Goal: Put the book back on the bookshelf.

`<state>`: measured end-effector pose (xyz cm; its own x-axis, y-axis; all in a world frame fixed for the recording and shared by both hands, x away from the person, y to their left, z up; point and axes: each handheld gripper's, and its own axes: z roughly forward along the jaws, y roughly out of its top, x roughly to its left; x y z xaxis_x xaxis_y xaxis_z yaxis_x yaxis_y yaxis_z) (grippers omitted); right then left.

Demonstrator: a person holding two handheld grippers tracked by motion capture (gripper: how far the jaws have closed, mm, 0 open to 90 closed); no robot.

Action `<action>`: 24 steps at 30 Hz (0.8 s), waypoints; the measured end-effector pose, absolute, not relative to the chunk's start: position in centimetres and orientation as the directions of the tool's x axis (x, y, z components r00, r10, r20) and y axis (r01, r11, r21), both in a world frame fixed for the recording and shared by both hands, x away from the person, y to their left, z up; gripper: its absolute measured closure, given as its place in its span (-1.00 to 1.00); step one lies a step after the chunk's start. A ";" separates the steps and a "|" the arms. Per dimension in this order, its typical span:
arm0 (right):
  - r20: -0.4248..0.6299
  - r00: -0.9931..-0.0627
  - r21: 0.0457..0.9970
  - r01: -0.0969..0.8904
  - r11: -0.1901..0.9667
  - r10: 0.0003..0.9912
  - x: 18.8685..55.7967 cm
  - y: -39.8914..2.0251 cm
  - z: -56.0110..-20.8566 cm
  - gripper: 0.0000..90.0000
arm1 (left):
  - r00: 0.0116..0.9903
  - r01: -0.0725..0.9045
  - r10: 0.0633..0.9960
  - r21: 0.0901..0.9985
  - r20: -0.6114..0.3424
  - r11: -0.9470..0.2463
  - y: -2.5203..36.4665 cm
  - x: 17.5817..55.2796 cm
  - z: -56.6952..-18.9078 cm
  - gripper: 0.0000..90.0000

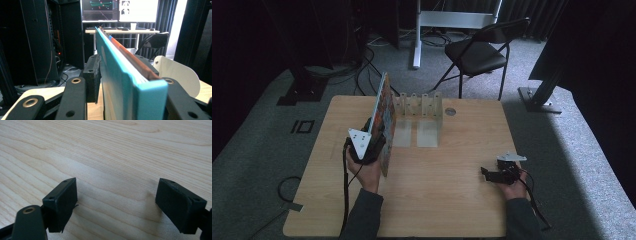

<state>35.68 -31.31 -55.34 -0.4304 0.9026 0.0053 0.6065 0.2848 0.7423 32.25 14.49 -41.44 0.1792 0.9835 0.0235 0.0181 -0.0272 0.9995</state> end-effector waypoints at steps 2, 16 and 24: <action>0.005 -0.430 0.742 0.607 0.285 0.903 35.7 -31.3 -55.3 -0.61 | 0.182 0.022 0.983 0.999 0.030 -0.035 14.5 32.1 -41.5 0.32; 0.006 -0.430 0.742 0.607 0.284 0.903 35.7 -31.3 -55.3 -0.61 | 0.253 0.072 0.966 0.995 0.055 -0.075 15.5 31.5 -41.9 0.28; 0.005 -0.430 0.742 0.607 0.285 0.903 35.7 -31.3 -55.3 -0.61 | 0.286 0.089 0.956 0.991 0.067 -0.096 15.9 31.2 -42.2 0.24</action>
